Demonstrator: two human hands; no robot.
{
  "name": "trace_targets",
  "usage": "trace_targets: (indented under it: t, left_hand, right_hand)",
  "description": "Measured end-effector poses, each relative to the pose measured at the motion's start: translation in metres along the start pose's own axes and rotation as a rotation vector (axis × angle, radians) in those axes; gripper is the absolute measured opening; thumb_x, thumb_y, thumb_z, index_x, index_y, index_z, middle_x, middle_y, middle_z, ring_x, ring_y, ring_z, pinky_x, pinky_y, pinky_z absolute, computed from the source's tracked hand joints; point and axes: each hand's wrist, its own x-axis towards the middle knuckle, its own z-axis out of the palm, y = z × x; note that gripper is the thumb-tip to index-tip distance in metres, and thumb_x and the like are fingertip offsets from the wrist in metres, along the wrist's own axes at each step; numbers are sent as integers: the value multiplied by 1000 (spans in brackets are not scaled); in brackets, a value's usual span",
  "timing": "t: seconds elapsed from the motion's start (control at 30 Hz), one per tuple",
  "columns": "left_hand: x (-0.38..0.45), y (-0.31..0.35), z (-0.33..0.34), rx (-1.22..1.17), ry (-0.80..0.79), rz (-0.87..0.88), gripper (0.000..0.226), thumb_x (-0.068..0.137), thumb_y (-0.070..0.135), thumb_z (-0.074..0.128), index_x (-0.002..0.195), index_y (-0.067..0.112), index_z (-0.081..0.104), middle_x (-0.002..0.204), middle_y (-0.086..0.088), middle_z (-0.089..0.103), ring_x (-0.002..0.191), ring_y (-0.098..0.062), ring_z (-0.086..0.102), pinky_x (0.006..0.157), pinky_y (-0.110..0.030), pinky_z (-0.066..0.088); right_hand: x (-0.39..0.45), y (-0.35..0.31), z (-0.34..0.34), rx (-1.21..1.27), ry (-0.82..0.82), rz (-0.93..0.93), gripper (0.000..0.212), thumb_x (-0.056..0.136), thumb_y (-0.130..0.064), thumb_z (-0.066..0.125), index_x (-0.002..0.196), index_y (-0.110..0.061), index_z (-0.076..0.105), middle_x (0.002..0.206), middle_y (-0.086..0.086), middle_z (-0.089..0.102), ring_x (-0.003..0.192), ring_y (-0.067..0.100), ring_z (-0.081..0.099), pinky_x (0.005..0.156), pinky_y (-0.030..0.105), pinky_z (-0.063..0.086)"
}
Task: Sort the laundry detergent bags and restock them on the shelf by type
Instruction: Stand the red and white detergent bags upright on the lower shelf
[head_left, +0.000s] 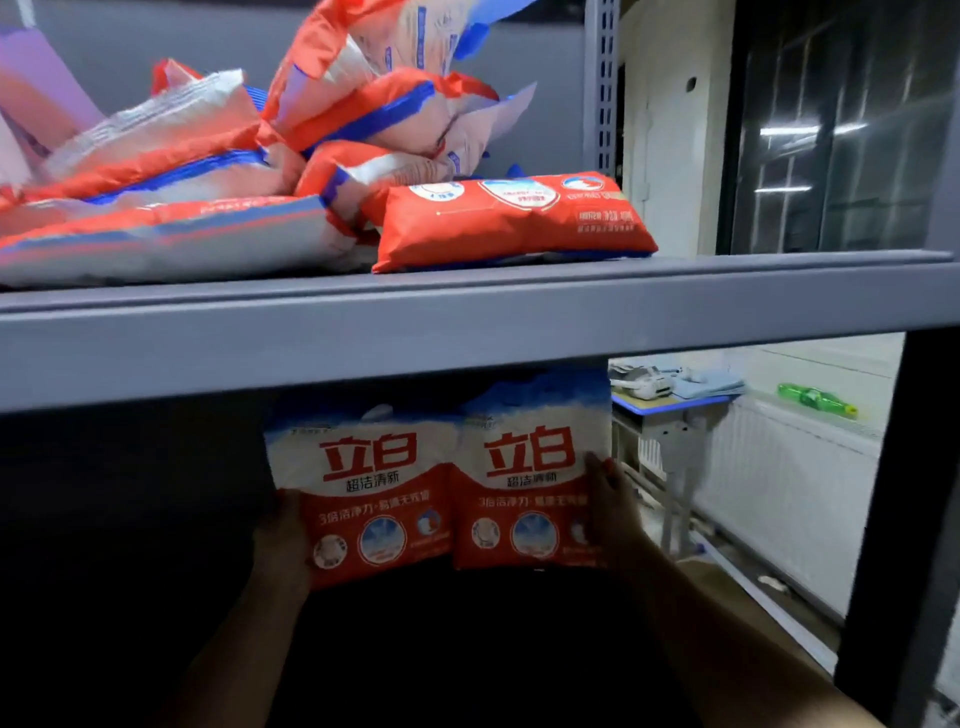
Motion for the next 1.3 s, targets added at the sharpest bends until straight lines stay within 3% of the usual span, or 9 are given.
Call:
trace_targets:
  t: [0.07, 0.13, 0.3, 0.57, 0.73, 0.9, 0.97, 1.1, 1.3]
  left_hand:
    - [2, -5, 2, 39, -96, 44, 35, 96, 45, 46, 114, 18, 61, 104, -14, 68, 91, -34, 67, 75, -48, 55]
    - [4, -12, 3, 79, -120, 42, 29, 97, 40, 47, 111, 18, 60, 100, -12, 68, 88, -31, 66, 72, -42, 54]
    - [12, -25, -2, 93, -28, -11, 35, 95, 38, 50, 120, 15, 58, 108, -15, 68, 90, -32, 67, 78, -46, 55]
    - [23, -25, -15, 73, -156, -39, 32, 95, 39, 50, 115, 17, 60, 110, -17, 67, 98, -35, 64, 91, -53, 49]
    - [28, -28, -1, 378, 59, -83, 71, 92, 46, 54, 146, 11, 23, 140, -19, 43, 120, -38, 50, 95, -48, 45]
    - [7, -27, 7, 651, 112, -59, 101, 83, 47, 65, 151, 18, -3, 154, -17, 16, 138, -39, 25, 108, -52, 28]
    - [-3, -27, 9, 732, 78, -13, 99, 82, 49, 65, 152, 17, 3, 152, -17, 25, 135, -38, 31, 106, -50, 32]
    - [-36, -25, 3, 940, -81, 72, 48, 93, 47, 48, 130, 16, 50, 126, -8, 56, 104, -21, 57, 85, -35, 48]
    - [-123, 18, -7, 1129, -184, 218, 33, 96, 44, 40, 123, 28, 51, 116, 3, 59, 99, -15, 60, 89, -36, 51]
  right_hand:
    - [11, 19, -1, -347, 31, 66, 56, 84, -59, 52, 127, -24, 43, 126, 9, 57, 114, 25, 58, 93, 47, 48]
    - [17, 33, -6, -427, 46, 197, 82, 66, -65, 65, 134, -28, 39, 128, 3, 56, 118, 26, 54, 100, 48, 43]
    - [21, 25, 5, -290, -24, 124, 19, 90, -29, 60, 107, -33, 56, 102, -2, 70, 84, 14, 68, 81, 40, 57]
    - [17, 30, -3, -78, -81, 31, 28, 90, -10, 56, 110, -30, 58, 100, -3, 71, 90, 16, 71, 72, 37, 59]
    - [76, 102, -10, -137, -94, 13, 54, 69, -45, 74, 118, -46, 51, 116, -4, 66, 105, 20, 65, 84, 51, 55]
    - [64, 91, -14, -270, -171, -54, 62, 71, -50, 77, 126, -42, 48, 121, 0, 65, 108, 23, 65, 82, 49, 56]
    - [50, 76, -14, -311, -209, -67, 59, 74, -52, 72, 126, -45, 45, 121, -4, 64, 108, 20, 64, 84, 48, 55]
    - [-29, 4, -5, -481, -217, -32, 39, 86, -42, 58, 123, -45, 48, 117, -12, 64, 102, 11, 64, 91, 40, 53]
    - [-113, -62, -8, -782, -283, -144, 46, 93, -46, 47, 136, -50, 33, 145, -12, 42, 124, 17, 51, 103, 36, 41]
